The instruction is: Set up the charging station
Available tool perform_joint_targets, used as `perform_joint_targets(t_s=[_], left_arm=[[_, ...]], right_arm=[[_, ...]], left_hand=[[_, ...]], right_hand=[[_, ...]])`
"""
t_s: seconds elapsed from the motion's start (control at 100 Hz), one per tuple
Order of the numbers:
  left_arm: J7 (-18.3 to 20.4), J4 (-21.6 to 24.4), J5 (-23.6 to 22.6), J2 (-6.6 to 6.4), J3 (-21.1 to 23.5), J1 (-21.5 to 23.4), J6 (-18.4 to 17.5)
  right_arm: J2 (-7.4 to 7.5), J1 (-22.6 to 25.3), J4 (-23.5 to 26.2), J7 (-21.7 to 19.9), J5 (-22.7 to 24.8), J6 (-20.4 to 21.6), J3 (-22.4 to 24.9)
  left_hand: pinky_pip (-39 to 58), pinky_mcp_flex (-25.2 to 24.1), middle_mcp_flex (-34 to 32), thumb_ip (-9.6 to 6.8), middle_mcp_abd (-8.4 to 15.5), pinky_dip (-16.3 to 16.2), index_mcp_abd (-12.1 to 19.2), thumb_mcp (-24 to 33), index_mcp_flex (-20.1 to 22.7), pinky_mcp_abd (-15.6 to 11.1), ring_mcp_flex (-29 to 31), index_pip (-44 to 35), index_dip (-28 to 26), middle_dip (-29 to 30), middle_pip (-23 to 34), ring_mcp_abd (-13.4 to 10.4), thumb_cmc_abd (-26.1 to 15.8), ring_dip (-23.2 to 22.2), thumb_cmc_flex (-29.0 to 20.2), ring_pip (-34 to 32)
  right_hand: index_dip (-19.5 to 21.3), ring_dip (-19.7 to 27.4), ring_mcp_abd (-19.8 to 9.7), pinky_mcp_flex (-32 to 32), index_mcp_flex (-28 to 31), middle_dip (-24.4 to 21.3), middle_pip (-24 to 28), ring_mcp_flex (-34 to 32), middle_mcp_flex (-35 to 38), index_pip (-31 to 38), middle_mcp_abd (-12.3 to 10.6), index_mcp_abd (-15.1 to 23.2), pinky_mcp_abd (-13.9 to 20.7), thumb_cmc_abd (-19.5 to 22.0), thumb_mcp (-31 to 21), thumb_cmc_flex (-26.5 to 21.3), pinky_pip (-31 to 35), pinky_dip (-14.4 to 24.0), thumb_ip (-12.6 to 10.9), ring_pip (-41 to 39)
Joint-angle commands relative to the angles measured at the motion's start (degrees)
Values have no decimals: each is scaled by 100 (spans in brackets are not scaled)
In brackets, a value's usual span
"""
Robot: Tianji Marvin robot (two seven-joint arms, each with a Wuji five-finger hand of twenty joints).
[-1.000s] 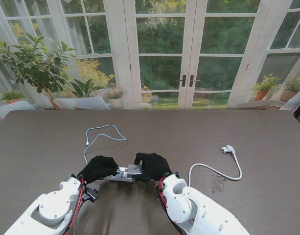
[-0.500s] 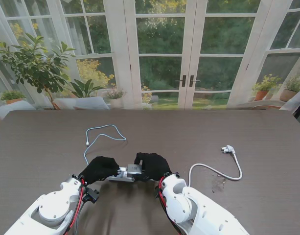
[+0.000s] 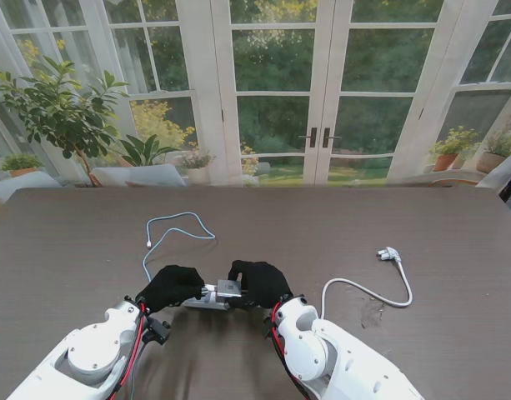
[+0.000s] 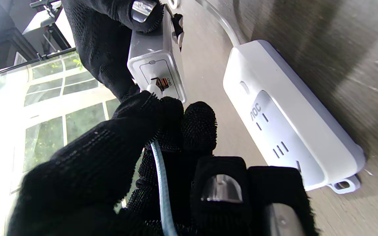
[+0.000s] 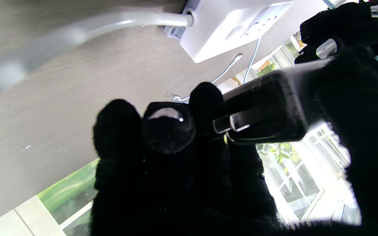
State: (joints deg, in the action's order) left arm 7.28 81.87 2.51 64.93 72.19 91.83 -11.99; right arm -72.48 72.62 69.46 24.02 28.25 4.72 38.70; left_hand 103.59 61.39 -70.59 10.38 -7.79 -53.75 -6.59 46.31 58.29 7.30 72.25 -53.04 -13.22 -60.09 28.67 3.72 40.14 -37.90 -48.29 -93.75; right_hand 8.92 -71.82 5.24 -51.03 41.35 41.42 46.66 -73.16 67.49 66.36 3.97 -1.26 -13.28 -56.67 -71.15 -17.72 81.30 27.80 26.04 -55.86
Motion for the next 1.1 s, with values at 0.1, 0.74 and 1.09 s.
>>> perform_joint_targets(t_s=[0.1,0.74,1.09], left_arm=[[92,11,-52,47,-81,-46,21],[-316,-170,-58,155,-245,-154,-163],[-314,-272,-1,170,-371,-243,-257]], right_arm=[[-77,50,71,-38,-17,52,-28],[-99,60,71,40,-19,59,-25],[-121,69,94,49,-83,37,-12]], left_hand=[[1638,350,-397,173,-67,22,352,271,467,-1581,79,-53,-1,-71,-101,-619,292,19,-41,-342],[1638,379,-849,382,-391,-449,32,513,807,-1751,78,-192,-254,206,28,-793,914,-167,-264,-866],[1638,378,-958,387,-509,-560,-95,875,927,-1708,74,-265,-521,308,259,-788,1384,-147,-283,-938]], right_hand=[[535,3645,-64,-144,1036,50,4,-206,261,1021,-137,1224,144,640,-1102,-912,149,98,-474,-171],[540,3616,-49,-182,1063,65,-23,-197,283,1005,-129,1209,155,622,-1115,-909,130,91,-463,-229],[540,3597,-54,-224,1077,70,-25,-205,306,1004,-101,1172,209,586,-1123,-948,134,93,-464,-269]])
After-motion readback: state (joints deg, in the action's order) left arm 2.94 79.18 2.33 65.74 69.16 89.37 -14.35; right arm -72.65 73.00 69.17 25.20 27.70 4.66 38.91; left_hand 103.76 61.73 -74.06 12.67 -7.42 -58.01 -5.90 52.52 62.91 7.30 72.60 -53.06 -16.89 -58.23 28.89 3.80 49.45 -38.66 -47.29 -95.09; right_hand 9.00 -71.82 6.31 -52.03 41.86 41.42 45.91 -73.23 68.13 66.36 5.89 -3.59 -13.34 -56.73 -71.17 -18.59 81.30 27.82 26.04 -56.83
